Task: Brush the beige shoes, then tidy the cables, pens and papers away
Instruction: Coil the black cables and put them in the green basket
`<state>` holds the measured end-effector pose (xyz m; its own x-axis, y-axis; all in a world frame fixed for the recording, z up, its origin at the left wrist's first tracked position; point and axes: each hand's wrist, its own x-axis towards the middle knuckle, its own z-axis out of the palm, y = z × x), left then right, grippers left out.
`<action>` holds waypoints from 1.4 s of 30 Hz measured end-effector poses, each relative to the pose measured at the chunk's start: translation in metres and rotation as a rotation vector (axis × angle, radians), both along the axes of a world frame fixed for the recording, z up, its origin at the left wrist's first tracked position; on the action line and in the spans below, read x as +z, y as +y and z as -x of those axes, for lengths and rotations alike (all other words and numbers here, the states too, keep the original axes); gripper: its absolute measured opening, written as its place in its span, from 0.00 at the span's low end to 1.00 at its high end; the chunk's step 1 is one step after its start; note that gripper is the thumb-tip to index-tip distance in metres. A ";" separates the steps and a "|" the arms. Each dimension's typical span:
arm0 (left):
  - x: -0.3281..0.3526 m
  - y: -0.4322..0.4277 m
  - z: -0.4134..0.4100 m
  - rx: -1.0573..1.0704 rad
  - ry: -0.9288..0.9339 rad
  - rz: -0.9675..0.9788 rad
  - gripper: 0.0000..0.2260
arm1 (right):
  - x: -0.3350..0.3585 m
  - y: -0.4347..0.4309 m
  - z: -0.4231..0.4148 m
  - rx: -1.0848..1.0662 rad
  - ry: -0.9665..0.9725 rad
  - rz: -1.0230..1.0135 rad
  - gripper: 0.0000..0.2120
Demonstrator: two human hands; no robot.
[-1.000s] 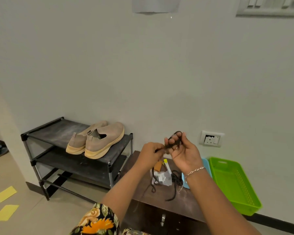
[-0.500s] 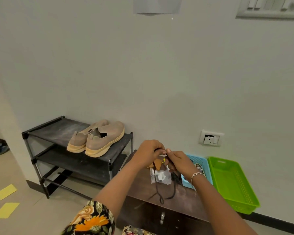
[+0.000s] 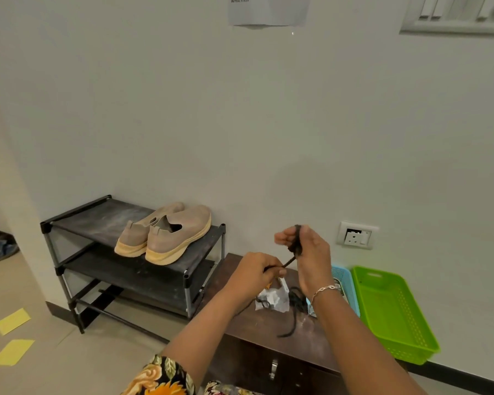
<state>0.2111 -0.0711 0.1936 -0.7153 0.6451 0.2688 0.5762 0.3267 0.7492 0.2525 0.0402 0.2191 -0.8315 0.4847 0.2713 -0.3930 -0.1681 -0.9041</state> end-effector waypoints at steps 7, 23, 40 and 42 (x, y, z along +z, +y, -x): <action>0.009 -0.007 0.009 -0.056 0.147 0.091 0.09 | -0.020 0.006 -0.007 0.018 -0.641 -1.125 0.20; -0.010 -0.012 0.008 0.015 -0.070 -0.050 0.10 | 0.008 0.013 -0.013 0.378 0.022 0.695 0.17; -0.001 -0.010 0.012 -0.087 0.064 0.178 0.17 | -0.027 0.019 -0.034 0.489 -0.678 -0.311 0.26; -0.003 -0.011 0.012 -0.078 0.033 0.146 0.16 | -0.023 0.021 -0.037 0.601 -0.639 -0.008 0.25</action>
<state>0.1991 -0.0820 0.1901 -0.6537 0.7324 0.1905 0.6276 0.3839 0.6773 0.2891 0.0611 0.1961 -0.9396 -0.0842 -0.3318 0.3418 -0.1763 -0.9231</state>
